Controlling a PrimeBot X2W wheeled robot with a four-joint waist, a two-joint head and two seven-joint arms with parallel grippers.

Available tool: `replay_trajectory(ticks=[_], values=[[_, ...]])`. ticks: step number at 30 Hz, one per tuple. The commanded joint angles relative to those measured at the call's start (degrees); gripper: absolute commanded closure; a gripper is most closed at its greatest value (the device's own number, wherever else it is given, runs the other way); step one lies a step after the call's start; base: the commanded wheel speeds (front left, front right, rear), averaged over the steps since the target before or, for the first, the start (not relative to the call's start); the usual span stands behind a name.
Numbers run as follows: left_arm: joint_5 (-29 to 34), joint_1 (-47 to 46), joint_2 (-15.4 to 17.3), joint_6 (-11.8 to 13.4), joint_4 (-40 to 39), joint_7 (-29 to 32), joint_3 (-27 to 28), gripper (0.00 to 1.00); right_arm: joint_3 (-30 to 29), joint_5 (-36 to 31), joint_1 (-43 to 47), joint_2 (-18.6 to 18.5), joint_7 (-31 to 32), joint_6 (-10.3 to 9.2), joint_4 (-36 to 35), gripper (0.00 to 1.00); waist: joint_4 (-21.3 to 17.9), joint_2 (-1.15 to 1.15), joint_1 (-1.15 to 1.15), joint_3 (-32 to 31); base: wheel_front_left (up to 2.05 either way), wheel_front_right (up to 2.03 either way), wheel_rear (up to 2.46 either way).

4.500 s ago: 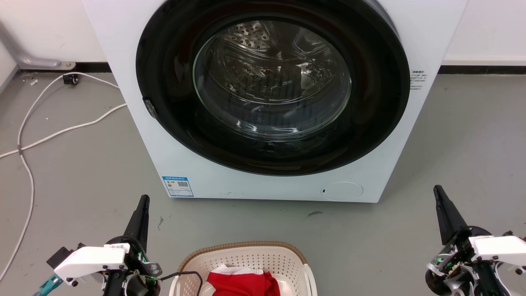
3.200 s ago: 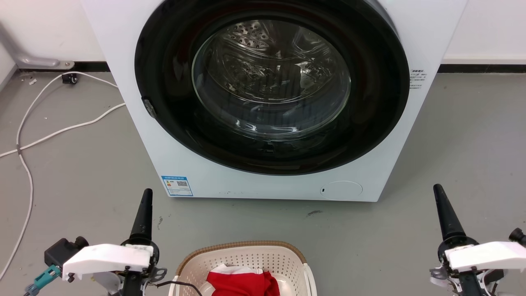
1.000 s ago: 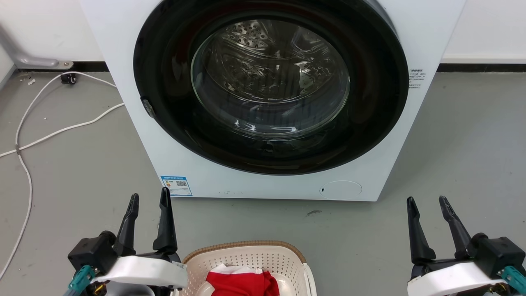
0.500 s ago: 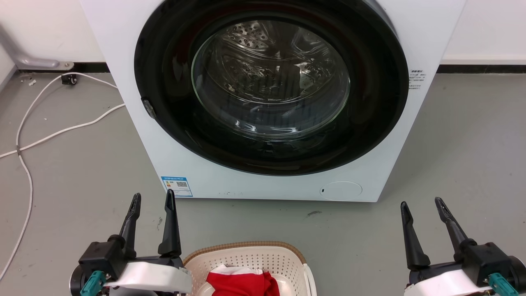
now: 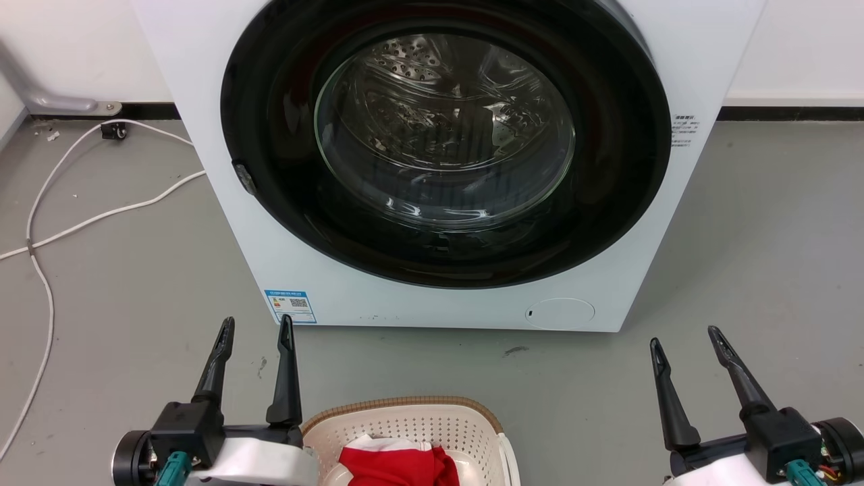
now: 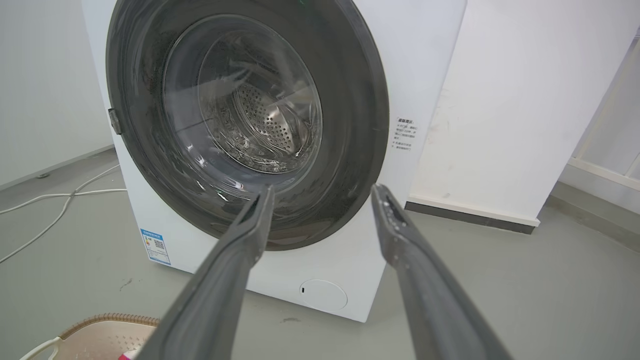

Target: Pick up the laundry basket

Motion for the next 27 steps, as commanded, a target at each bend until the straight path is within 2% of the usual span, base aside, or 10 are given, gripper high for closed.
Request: replay_trajectory(ticks=[1, 6, 27], values=[[1.12, 0.72, 0.12, 0.27, -0.16, -0.57, -0.16, 0.0, 0.09, -1.18, 0.52, -0.13, -0.54, -0.02, -0.53, 0.0, -0.01, 0.0, 0.0, 0.0, 0.0, 0.0, 0.0], [3.21, 1.06, 0.13, 0.49, -0.27, -1.03, -0.23, 0.0, 0.12, -3.05, 0.93, -0.12, -0.97, -0.02, -0.88, 0.0, -0.04, 0.0, 0.0, -0.06, 0.0, 0.0, 0.0], [3.47, 1.15, 0.12, 0.97, 0.55, -0.9, -0.03, 0.0, -0.66, 3.65, 0.91, -0.11, -0.87, -0.02, -1.34, 0.0, -0.08, 0.0, 0.0, 0.06, 0.0, 0.0, 0.0]])
